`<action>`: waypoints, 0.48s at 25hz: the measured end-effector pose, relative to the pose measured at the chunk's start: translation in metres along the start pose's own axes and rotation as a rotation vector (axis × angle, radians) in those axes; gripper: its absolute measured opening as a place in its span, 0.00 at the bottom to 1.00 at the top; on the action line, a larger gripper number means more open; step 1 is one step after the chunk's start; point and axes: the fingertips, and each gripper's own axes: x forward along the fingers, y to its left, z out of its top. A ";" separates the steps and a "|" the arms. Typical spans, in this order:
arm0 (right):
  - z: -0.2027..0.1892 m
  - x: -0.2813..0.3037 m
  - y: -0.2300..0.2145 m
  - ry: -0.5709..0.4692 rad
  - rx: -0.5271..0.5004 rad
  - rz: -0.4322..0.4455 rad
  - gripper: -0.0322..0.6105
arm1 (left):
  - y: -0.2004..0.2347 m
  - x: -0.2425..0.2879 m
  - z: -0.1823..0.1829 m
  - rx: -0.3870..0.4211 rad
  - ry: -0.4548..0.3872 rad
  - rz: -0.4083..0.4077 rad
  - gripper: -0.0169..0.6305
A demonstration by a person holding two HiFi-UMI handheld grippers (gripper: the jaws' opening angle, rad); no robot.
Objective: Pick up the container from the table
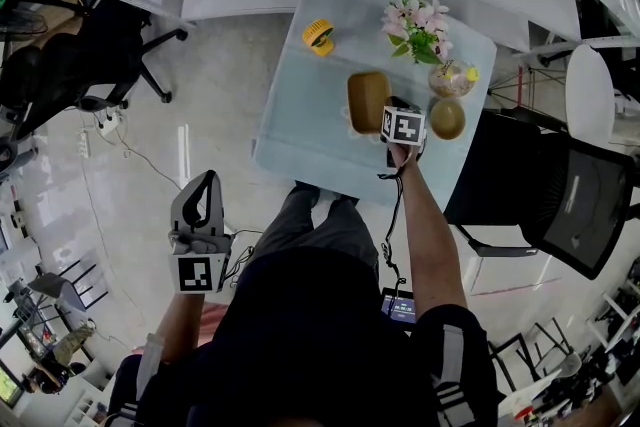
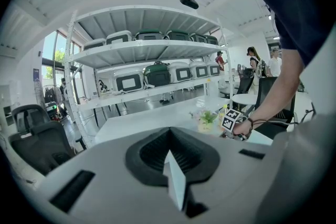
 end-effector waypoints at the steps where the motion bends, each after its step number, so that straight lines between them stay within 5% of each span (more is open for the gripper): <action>1: 0.000 -0.001 0.000 -0.003 0.008 0.002 0.07 | 0.000 0.000 0.000 0.001 -0.001 -0.001 0.03; 12: 0.004 -0.019 -0.006 -0.047 0.116 0.043 0.07 | -0.005 0.005 0.004 0.003 -0.006 -0.011 0.03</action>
